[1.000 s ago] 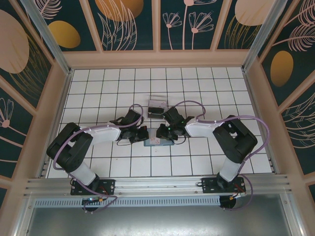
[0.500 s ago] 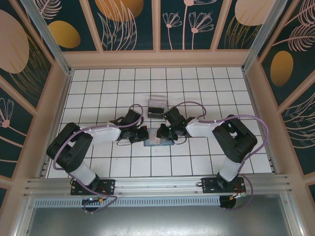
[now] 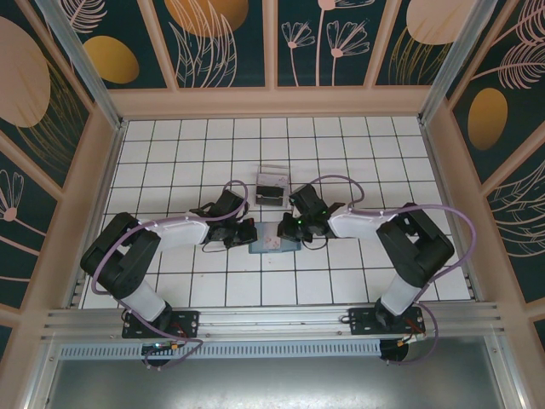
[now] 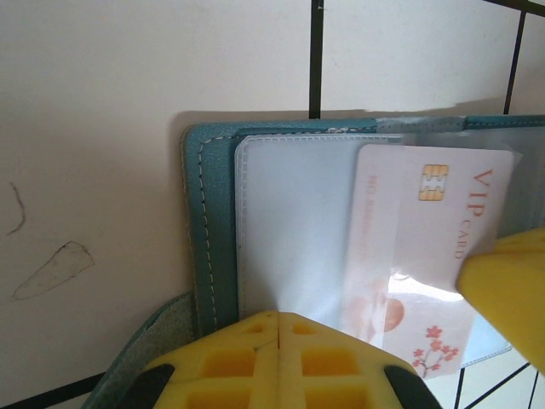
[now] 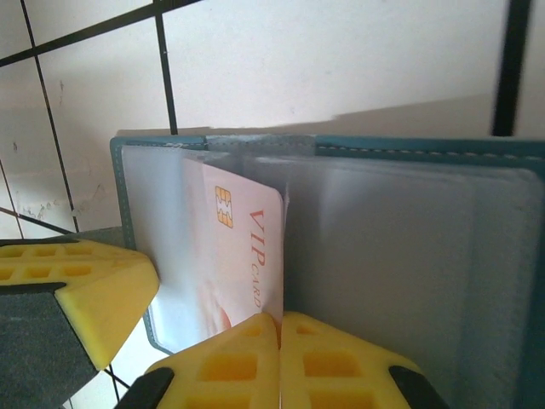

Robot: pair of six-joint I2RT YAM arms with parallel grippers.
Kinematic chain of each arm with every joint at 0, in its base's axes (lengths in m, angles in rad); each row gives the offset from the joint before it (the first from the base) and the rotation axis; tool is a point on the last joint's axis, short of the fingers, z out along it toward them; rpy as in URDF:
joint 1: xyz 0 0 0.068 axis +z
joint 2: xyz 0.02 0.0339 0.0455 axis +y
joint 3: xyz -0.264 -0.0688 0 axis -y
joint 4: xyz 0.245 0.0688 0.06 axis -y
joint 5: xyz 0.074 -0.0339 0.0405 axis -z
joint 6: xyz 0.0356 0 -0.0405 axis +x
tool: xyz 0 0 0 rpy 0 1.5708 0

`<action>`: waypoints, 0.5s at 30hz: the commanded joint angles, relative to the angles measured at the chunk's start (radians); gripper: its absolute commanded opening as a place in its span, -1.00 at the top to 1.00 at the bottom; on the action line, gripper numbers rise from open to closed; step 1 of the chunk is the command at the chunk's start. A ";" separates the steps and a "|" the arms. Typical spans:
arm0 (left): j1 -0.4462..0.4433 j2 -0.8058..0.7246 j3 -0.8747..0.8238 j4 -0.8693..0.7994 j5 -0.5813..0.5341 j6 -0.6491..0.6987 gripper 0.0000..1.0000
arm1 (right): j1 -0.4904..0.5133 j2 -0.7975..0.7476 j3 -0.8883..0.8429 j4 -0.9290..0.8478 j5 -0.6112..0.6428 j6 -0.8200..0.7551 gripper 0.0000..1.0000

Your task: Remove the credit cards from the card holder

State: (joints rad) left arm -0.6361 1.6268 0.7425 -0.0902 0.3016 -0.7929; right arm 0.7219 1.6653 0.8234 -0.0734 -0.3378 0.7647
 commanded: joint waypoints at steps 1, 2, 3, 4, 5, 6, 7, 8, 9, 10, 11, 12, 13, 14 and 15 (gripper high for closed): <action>0.003 0.004 -0.011 -0.098 -0.072 0.022 0.90 | -0.020 -0.044 -0.019 -0.071 0.060 -0.017 0.89; 0.003 0.004 -0.010 -0.100 -0.073 0.022 0.90 | -0.025 -0.055 -0.018 -0.079 0.066 -0.020 0.90; 0.004 0.003 -0.009 -0.101 -0.074 0.024 0.90 | -0.028 -0.064 -0.017 -0.090 0.071 -0.023 0.91; 0.003 0.002 -0.009 -0.103 -0.075 0.024 0.90 | -0.031 -0.073 -0.016 -0.098 0.076 -0.027 0.92; 0.003 0.003 -0.007 -0.107 -0.079 0.025 0.90 | -0.036 -0.082 -0.014 -0.110 0.084 -0.033 0.92; 0.004 0.002 -0.005 -0.111 -0.083 0.028 0.90 | -0.038 -0.090 -0.010 -0.124 0.092 -0.038 0.93; 0.003 0.003 -0.002 -0.116 -0.084 0.031 0.90 | -0.040 -0.095 -0.007 -0.133 0.099 -0.043 0.93; 0.004 0.002 0.001 -0.121 -0.089 0.034 0.90 | -0.044 -0.104 -0.002 -0.150 0.108 -0.049 0.94; 0.003 0.001 0.003 -0.125 -0.092 0.037 0.90 | -0.047 -0.113 0.002 -0.161 0.114 -0.056 0.95; 0.004 0.001 0.004 -0.130 -0.097 0.039 0.89 | -0.049 -0.119 0.005 -0.172 0.118 -0.061 0.95; 0.004 -0.002 0.007 -0.135 -0.103 0.041 0.89 | -0.051 -0.125 0.010 -0.180 0.124 -0.066 0.96; 0.004 -0.003 0.008 -0.137 -0.106 0.042 0.89 | -0.053 -0.129 0.014 -0.189 0.127 -0.069 0.96; 0.003 -0.005 0.009 -0.141 -0.110 0.045 0.89 | -0.055 -0.134 0.017 -0.197 0.132 -0.074 0.97; 0.005 -0.004 0.010 -0.144 -0.112 0.047 0.89 | -0.056 -0.139 0.021 -0.205 0.136 -0.078 0.98; 0.006 -0.007 0.011 -0.147 -0.115 0.048 0.89 | -0.058 -0.142 0.025 -0.213 0.140 -0.082 0.98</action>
State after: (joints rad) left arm -0.6361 1.6218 0.7559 -0.1284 0.2684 -0.7708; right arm 0.6750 1.5536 0.8249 -0.2073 -0.2531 0.7158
